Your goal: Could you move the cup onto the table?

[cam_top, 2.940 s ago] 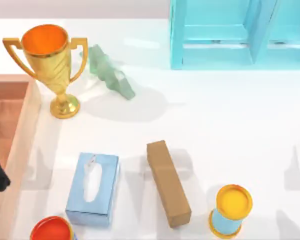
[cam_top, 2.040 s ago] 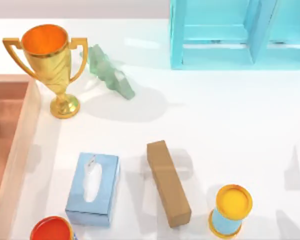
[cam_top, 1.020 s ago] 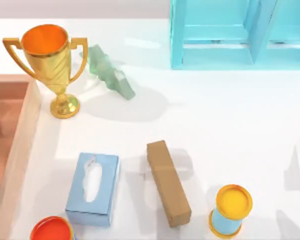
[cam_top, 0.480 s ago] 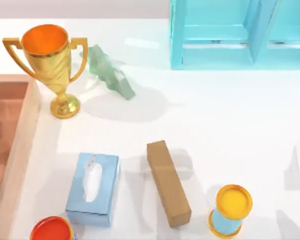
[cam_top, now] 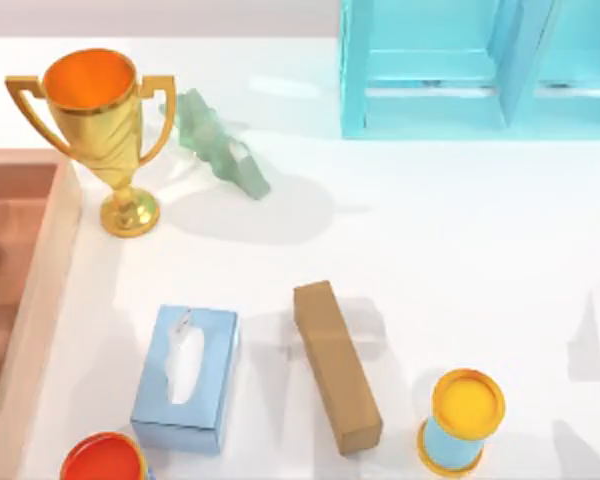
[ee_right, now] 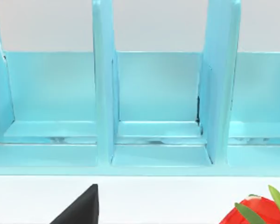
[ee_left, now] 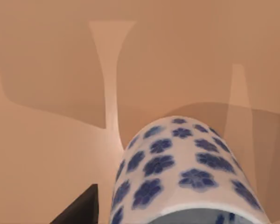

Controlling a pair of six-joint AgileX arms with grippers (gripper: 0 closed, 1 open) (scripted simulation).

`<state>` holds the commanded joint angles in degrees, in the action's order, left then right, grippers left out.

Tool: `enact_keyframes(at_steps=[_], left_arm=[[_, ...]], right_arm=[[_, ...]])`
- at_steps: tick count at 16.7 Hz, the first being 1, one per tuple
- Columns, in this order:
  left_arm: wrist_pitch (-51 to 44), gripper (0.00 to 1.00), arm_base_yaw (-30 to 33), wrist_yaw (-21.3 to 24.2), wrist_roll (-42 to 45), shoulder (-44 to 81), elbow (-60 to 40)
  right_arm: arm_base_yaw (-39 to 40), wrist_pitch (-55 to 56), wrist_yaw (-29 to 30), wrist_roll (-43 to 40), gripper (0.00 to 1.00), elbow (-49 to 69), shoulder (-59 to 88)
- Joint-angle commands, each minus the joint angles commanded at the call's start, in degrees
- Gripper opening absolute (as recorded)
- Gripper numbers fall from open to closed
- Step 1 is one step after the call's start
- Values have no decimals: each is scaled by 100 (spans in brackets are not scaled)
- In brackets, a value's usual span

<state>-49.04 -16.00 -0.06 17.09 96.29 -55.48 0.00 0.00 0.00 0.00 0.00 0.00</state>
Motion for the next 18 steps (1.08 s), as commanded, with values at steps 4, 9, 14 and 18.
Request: enact_keyframes(at_steps=[4,9,14,18], left_arm=[[0,70,0,0,0,0,0],[0,32,0,0,0,0,0],[0,0,0,0,0,0,0],[0,0,0,0,0,0,0]], right_arm=[[0,0,0,0,100,0,0],[0,0,0,0,100,0,0],[0,0,0,0,100,0,0],[0,0,0,0,100,0,0]])
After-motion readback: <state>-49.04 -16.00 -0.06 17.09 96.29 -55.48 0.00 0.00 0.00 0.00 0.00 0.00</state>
